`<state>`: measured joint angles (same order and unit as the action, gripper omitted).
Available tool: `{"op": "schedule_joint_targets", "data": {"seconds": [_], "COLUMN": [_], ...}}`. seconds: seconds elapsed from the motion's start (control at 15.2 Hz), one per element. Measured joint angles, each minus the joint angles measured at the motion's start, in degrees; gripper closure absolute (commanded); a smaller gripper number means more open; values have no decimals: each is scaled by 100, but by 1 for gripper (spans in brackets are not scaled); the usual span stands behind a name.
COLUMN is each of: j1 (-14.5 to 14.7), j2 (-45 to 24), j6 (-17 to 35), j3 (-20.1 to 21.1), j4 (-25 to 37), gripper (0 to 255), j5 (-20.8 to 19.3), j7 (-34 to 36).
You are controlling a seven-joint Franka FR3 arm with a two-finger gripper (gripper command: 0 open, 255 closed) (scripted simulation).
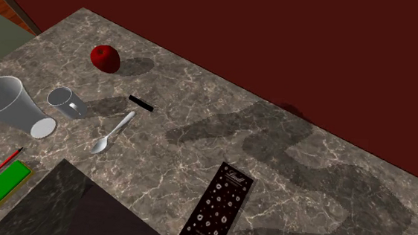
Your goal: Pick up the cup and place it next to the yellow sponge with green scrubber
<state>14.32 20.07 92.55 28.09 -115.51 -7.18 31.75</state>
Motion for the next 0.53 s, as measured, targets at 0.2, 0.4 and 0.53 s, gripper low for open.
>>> {"op": "schedule_joint_targets", "data": {"seconds": [0.2, 0.4, 0.53], "j1": [125, 239, 308], "j2": [-161, -415, -591], "j6": [-183, -345, -427], "j3": [342, 710, 937], "j4": [246, 546, 724], "gripper": [255, 255, 255], "j5": [72, 89, 77], "j7": [450, 936, 1249]}}
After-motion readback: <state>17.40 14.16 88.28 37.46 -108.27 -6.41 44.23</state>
